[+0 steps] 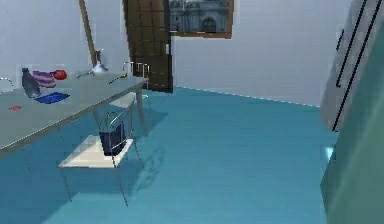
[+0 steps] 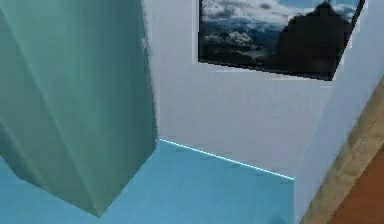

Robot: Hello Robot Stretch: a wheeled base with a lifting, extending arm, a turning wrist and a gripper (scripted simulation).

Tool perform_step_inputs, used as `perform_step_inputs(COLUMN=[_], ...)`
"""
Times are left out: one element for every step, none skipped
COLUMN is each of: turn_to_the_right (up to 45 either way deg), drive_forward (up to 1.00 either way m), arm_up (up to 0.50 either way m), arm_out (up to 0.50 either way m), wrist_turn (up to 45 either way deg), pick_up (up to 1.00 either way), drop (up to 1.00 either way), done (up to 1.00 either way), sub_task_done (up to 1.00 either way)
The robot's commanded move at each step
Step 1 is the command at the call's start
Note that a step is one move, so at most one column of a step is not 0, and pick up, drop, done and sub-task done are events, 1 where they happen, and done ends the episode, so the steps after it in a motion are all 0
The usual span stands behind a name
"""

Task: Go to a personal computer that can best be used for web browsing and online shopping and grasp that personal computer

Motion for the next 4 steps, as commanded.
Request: perform_step_inputs(turn_to_the_right=[0.0,0.0,-6.0,0.0], drive_forward=[1.00,0.55,0.00,0.80], arm_up=[0.00,0.00,0.00,0.00], arm_out=[0.00,0.00,0.00,0.00], wrist_turn=[0.0,0.0,0.0,0.0], pick_up=[0.00,0.00,0.00,0.00], drop=[0.00,0.00,0.00,0.00], done=[0.00,0.00,0.00,0.00], sub_task_done=[0.00,0.00,0.00,0.00])
